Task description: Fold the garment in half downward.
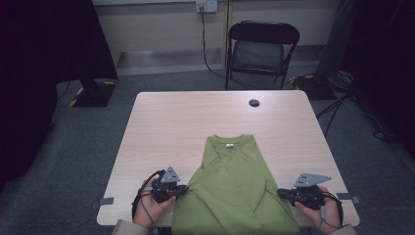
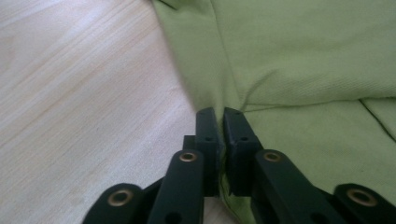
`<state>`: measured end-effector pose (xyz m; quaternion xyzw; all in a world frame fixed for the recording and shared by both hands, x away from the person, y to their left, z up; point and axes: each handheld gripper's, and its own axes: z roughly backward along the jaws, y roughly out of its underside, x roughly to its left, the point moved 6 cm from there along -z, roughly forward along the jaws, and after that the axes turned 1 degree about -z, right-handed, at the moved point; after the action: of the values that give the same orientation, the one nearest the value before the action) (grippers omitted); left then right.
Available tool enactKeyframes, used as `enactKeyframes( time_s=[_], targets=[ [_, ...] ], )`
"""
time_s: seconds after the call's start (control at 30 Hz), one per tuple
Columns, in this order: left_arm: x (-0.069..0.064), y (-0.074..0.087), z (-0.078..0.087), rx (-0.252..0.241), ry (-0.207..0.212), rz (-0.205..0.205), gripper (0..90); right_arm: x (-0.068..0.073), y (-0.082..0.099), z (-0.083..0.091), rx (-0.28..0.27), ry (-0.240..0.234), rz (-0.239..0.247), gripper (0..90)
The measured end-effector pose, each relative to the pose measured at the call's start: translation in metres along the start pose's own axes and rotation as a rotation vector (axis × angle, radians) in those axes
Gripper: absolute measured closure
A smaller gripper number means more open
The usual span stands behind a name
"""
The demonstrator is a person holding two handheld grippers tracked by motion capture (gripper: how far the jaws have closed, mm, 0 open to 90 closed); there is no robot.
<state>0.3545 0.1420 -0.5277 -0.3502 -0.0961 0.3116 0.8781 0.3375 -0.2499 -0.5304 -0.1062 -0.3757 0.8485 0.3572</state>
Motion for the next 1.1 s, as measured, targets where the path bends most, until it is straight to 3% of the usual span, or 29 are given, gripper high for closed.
enactKeyframes(
  time_s=[0.03,0.07,0.13,0.2,0.27,0.4,0.53,0.57,0.63,0.83,1.1],
  targets=[
    [0.001,-0.001,0.0,-0.018,-0.015,0.009,74.9,-0.001,0.0,0.0,-0.008,0.015,0.007,61.1],
    [0.003,-0.004,0.001,-0.042,-0.013,0.003,60.2,-0.004,-0.001,0.0,-0.022,0.043,0.007,49.6],
    [0.01,-0.009,0.002,-0.078,-0.037,-0.012,38.5,-0.008,-0.006,0.001,-0.068,0.045,-0.006,29.4],
    [0.016,-0.013,-0.001,-0.088,-0.062,-0.019,15.8,-0.015,-0.011,-0.001,-0.075,0.082,-0.008,12.7],
    [0.022,-0.016,-0.007,-0.076,-0.083,-0.045,7.2,-0.025,-0.015,-0.008,-0.073,0.125,0.005,1.8],
    [0.024,-0.013,-0.018,-0.034,-0.065,-0.078,3.5,-0.031,-0.016,-0.015,-0.042,0.111,0.022,0.7],
    [0.025,-0.009,-0.023,-0.014,-0.053,-0.068,1.0,-0.034,-0.013,-0.021,-0.013,0.092,0.037,0.1],
    [0.026,-0.008,-0.023,-0.013,-0.044,-0.047,0.4,-0.034,-0.011,-0.022,-0.004,0.083,0.044,0.0],
    [0.027,-0.007,-0.024,-0.019,-0.034,-0.027,0.0,-0.034,-0.011,-0.022,-0.007,0.079,0.049,0.0],
    [0.028,-0.006,-0.025,-0.053,-0.021,-0.039,0.0,-0.036,-0.011,-0.023,0.01,0.064,0.029,0.0],
    [0.028,-0.006,-0.025,-0.052,-0.023,-0.043,0.0,-0.035,-0.01,-0.023,0.013,0.063,0.029,0.0]
  ],
)
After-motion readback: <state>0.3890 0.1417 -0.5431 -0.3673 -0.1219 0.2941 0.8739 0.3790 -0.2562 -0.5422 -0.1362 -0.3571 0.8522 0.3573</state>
